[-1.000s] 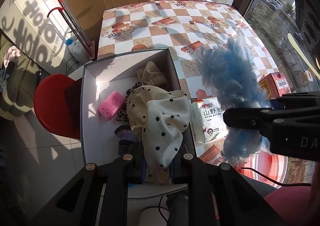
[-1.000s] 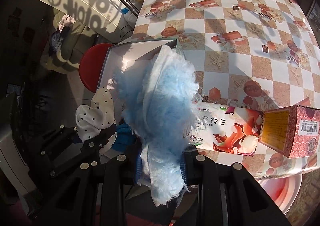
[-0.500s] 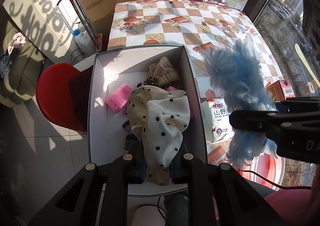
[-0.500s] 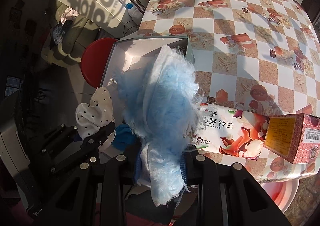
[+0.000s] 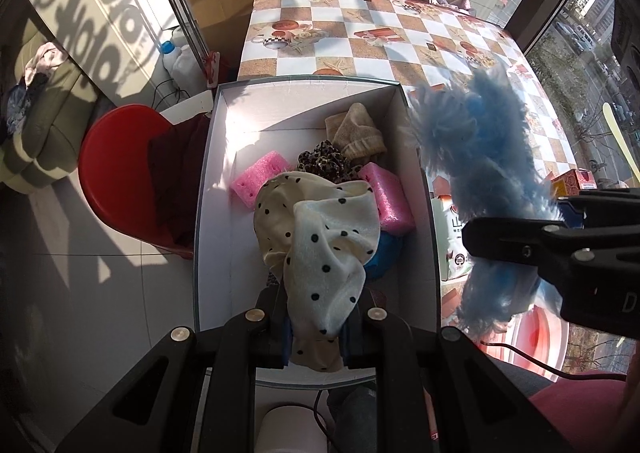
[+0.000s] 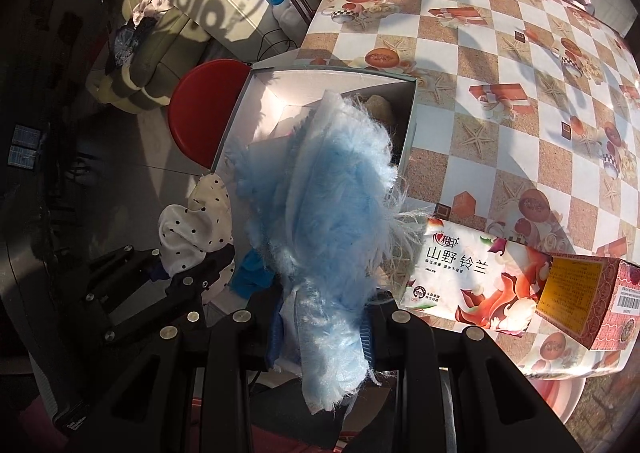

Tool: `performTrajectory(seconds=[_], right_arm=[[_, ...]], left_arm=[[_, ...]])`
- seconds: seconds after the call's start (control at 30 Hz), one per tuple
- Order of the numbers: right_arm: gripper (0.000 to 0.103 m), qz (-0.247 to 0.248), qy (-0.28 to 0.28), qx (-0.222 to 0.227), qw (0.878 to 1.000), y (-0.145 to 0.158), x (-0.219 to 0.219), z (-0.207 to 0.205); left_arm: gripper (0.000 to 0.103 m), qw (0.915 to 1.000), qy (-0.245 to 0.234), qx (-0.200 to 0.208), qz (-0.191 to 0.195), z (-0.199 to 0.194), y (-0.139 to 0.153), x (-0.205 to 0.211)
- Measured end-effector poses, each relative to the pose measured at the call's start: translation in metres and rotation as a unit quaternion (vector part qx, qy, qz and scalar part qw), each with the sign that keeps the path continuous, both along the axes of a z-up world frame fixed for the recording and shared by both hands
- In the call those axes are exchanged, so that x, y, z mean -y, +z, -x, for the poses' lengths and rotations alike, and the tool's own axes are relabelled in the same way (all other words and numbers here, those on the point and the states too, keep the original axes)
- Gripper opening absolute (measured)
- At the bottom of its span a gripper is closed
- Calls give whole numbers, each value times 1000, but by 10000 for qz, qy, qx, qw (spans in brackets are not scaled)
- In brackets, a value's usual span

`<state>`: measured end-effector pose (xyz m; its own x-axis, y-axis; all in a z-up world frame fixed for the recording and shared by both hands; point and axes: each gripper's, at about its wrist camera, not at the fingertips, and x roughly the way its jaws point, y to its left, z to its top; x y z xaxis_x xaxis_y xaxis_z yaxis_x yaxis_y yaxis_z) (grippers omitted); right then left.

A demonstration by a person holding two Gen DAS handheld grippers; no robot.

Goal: Organize soft objects

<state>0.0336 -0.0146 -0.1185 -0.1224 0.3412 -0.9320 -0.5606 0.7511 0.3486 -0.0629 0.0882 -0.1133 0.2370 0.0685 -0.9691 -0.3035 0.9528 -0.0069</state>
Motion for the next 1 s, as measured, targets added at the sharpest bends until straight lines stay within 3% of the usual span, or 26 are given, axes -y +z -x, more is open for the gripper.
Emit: performTrajectory(seconds=[0.07, 0.13, 0.2, 0.27, 0.33, 0.37, 0.4, 0.43, 0.47, 1.0], right_arm=[[32, 13, 56, 79, 10000, 2, -5, 1], [37, 8, 137, 172, 9998, 5, -10, 2], [68, 1, 194, 293, 9994, 9, -14, 4], [76, -7, 228, 453, 9987, 14, -15, 4], [76, -2, 238, 522, 9984, 16, -17, 4], [79, 19, 231, 531, 9983, 15, -16, 4], [95, 57, 223, 522, 9984, 14, -16, 3], [102, 92, 199, 519, 9984, 13, -15, 3], [103, 115, 162, 531, 9984, 12, -14, 2], [103, 266, 2, 479, 9985, 9, -3, -2]], left_arm=[[25, 10000, 5, 17, 19, 0, -1, -1], [43, 10000, -1, 46, 24, 0, -1, -2], [78, 10000, 13, 92, -24, -1, 0, -2], [86, 9998, 45, 198, -89, -1, 4, -4], [89, 9997, 69, 204, -118, -2, 4, -5], [97, 9997, 89, 183, -139, -3, 4, -6], [103, 9997, 105, 165, -165, -3, 3, -7], [103, 9996, 126, 204, -170, -2, 4, -8], [103, 9995, 144, 234, -145, -2, 5, -9], [103, 9992, 244, 210, -219, -3, 7, -9]])
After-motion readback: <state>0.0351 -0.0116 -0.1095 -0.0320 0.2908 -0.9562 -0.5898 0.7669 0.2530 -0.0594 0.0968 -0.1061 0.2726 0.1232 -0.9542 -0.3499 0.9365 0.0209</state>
